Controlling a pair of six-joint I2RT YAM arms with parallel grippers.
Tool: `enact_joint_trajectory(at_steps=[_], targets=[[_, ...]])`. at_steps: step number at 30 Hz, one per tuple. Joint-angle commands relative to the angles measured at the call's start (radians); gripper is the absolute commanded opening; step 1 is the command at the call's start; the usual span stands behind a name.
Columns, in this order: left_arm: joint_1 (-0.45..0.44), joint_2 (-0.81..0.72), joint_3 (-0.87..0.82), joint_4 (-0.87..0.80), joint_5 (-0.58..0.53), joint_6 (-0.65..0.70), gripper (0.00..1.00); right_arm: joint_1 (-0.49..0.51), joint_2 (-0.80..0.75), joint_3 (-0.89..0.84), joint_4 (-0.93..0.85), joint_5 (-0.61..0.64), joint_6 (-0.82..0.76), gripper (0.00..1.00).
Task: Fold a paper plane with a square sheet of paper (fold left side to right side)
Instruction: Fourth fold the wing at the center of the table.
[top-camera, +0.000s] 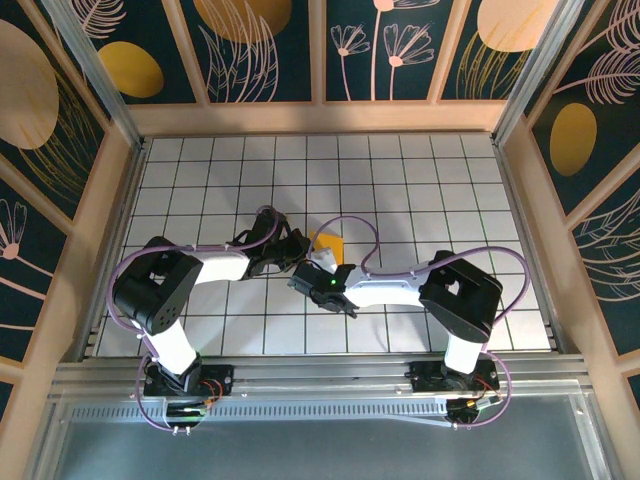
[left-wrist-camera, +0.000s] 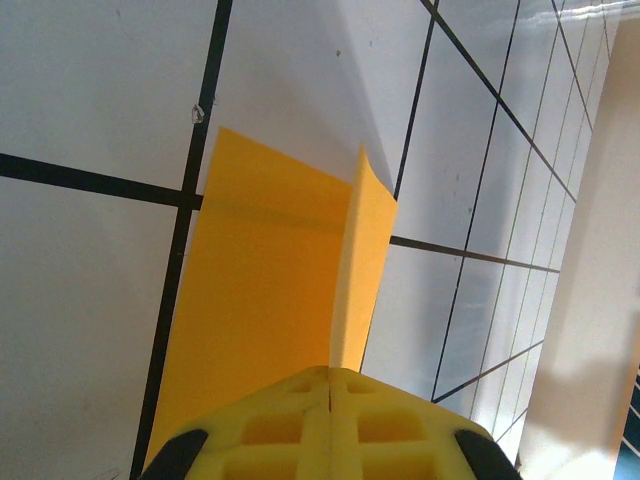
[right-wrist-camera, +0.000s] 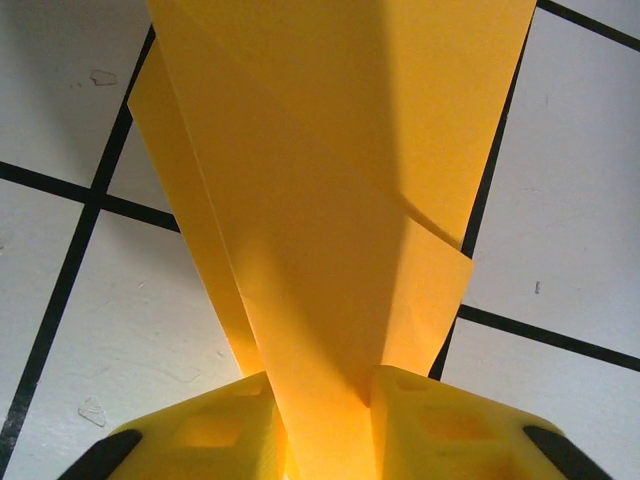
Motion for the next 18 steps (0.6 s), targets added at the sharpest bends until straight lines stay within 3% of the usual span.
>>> enact_joint_trajectory(at_steps=[1,6,9,12,18], targets=[[-0.007,-0.016,-0.002,-0.001,-0.012,-0.034,0.0,0.008,0.023,0.017,-0.001,0.048,0.014,0.22],[-0.007,-0.039,-0.004,-0.004,-0.018,-0.027,0.01,0.006,0.02,0.006,0.0,0.05,0.014,0.1],[-0.004,-0.064,-0.005,-0.013,-0.031,-0.011,0.17,0.002,0.018,-0.005,-0.008,0.052,0.011,0.02],[0.006,-0.096,-0.004,-0.033,-0.039,0.014,0.32,-0.005,0.007,-0.022,-0.005,0.052,-0.001,0.0],[0.09,-0.194,-0.05,-0.077,-0.042,0.062,0.45,-0.035,-0.067,-0.093,0.081,0.0,-0.063,0.0]])
